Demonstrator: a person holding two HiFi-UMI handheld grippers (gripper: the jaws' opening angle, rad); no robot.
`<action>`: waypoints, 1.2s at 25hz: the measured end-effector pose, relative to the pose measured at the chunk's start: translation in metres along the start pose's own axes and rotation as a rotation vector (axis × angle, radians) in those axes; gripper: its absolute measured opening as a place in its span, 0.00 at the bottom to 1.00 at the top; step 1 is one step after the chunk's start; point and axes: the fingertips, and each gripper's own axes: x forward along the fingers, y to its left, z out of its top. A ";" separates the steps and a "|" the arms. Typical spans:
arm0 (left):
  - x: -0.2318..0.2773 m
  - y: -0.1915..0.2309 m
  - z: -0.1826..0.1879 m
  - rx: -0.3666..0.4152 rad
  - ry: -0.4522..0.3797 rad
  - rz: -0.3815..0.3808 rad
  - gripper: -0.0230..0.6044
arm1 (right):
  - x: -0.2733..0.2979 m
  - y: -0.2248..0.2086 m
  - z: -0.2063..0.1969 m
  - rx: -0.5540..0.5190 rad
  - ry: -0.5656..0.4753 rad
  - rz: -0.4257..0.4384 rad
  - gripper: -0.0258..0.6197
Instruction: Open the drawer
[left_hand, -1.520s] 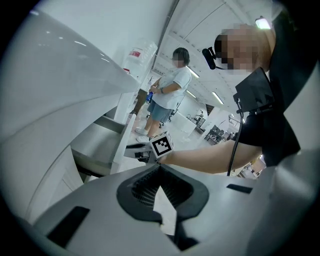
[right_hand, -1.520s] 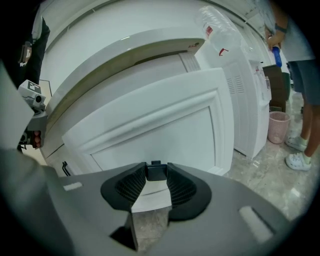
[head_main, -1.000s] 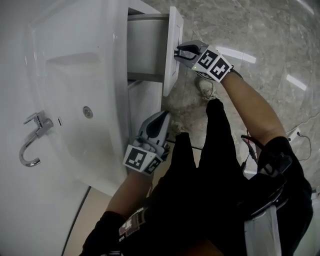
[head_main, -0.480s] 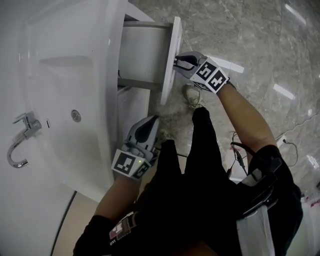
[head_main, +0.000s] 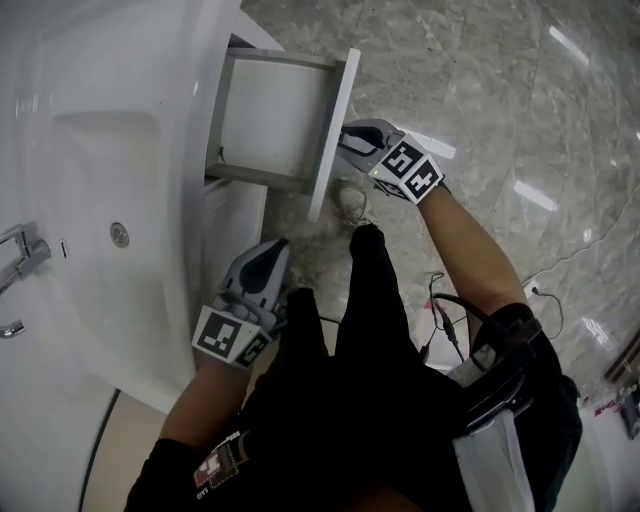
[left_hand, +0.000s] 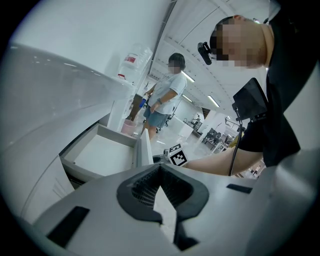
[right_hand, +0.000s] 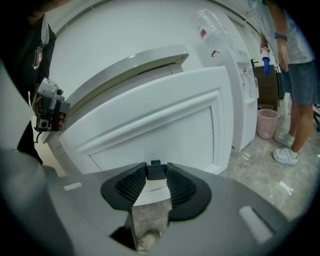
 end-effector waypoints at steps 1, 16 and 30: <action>0.000 0.000 0.000 0.001 0.000 0.000 0.02 | -0.001 0.000 0.000 0.000 0.001 -0.002 0.24; -0.008 0.003 0.005 -0.001 -0.028 0.007 0.02 | -0.002 0.001 0.000 -0.019 0.009 0.002 0.23; -0.016 0.006 0.004 -0.004 -0.026 0.005 0.02 | 0.000 0.000 0.001 0.001 0.028 -0.024 0.24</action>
